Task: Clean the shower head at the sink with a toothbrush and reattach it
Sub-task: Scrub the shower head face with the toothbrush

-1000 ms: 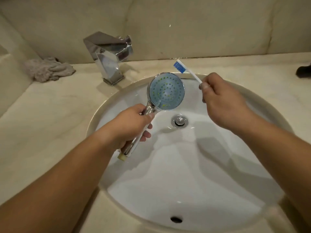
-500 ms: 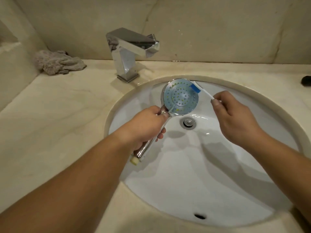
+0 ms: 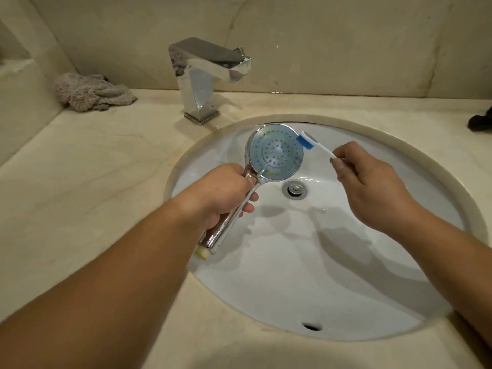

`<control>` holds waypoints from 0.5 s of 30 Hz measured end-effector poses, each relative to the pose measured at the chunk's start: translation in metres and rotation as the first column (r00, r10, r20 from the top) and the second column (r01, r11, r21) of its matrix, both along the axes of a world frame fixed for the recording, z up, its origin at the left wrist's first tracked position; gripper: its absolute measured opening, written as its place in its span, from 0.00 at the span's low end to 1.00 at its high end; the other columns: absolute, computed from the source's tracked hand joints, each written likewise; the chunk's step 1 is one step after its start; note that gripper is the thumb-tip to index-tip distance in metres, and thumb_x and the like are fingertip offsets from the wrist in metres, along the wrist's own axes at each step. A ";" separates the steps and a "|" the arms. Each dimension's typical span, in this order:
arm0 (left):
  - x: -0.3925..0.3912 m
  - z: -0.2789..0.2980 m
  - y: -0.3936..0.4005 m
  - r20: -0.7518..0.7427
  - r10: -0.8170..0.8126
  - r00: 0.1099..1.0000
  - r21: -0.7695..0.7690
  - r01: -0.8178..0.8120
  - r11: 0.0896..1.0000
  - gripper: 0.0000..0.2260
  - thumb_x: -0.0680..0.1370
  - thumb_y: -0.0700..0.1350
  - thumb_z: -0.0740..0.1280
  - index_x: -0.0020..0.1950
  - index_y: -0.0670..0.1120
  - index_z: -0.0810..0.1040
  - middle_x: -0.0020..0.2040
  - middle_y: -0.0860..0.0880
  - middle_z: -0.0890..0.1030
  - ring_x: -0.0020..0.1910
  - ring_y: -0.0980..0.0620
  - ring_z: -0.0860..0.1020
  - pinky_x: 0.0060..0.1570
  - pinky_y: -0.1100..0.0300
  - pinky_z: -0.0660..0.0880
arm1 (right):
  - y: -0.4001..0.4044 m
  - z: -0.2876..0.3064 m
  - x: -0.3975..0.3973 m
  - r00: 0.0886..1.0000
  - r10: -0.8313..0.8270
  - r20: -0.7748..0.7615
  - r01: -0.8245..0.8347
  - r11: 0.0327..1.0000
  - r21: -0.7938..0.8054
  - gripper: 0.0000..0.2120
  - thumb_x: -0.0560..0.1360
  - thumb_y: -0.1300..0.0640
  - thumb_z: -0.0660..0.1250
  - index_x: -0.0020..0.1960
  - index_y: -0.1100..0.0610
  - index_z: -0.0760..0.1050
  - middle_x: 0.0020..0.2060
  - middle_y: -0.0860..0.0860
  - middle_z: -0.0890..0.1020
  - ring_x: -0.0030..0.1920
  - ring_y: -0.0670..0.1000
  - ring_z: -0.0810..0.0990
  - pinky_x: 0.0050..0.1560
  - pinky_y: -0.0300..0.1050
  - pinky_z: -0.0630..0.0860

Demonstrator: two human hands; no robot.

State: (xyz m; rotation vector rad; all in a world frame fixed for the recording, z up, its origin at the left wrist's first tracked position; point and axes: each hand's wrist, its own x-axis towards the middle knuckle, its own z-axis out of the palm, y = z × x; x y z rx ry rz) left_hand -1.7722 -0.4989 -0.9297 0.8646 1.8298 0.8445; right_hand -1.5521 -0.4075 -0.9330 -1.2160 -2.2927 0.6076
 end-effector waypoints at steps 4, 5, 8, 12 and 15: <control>0.000 0.002 -0.001 -0.010 0.012 1.000 0.004 -0.012 1.000 0.08 0.85 0.43 0.60 0.56 0.42 0.78 0.46 0.44 0.82 0.36 0.49 0.80 0.38 0.56 0.75 | 0.000 0.003 0.001 1.000 -0.012 -0.006 0.012 1.000 0.012 0.07 0.83 0.50 0.55 0.50 0.50 0.69 0.36 0.48 0.75 0.35 0.46 0.71 0.32 0.39 0.64; 0.001 0.003 -0.002 -0.007 0.017 1.000 0.009 -0.017 1.000 0.08 0.85 0.43 0.60 0.57 0.42 0.78 0.46 0.44 0.82 0.36 0.49 0.80 0.37 0.56 0.75 | 0.000 0.004 0.003 1.000 -0.018 -0.004 0.018 1.000 0.014 0.07 0.83 0.50 0.55 0.50 0.50 0.69 0.35 0.48 0.75 0.34 0.45 0.71 0.31 0.39 0.63; 0.002 0.005 -0.002 0.000 0.026 1.000 0.019 -0.026 0.999 0.09 0.86 0.42 0.60 0.59 0.42 0.78 0.45 0.43 0.82 0.35 0.49 0.79 0.36 0.57 0.75 | 0.000 0.005 0.002 1.000 -0.020 -0.009 0.020 1.000 0.014 0.06 0.83 0.50 0.55 0.50 0.50 0.69 0.34 0.48 0.74 0.34 0.47 0.70 0.32 0.42 0.64; 0.002 0.005 -0.002 0.006 0.031 1.000 0.026 -0.031 0.999 0.09 0.86 0.44 0.60 0.57 0.44 0.79 0.44 0.44 0.81 0.33 0.50 0.79 0.34 0.58 0.74 | -0.003 0.006 0.001 0.999 -0.004 -0.032 0.004 1.000 0.007 0.06 0.82 0.50 0.55 0.51 0.49 0.69 0.35 0.48 0.75 0.34 0.48 0.71 0.33 0.45 0.66; -0.001 0.002 -0.002 -0.017 0.025 1.000 0.022 -0.025 0.999 0.10 0.86 0.46 0.60 0.56 0.44 0.79 0.44 0.45 0.82 0.34 0.50 0.79 0.35 0.58 0.75 | -0.008 0.007 -0.005 0.999 0.018 -0.047 -0.017 1.000 0.013 0.04 0.82 0.51 0.56 0.53 0.47 0.69 0.35 0.47 0.76 0.34 0.47 0.72 0.32 0.42 0.67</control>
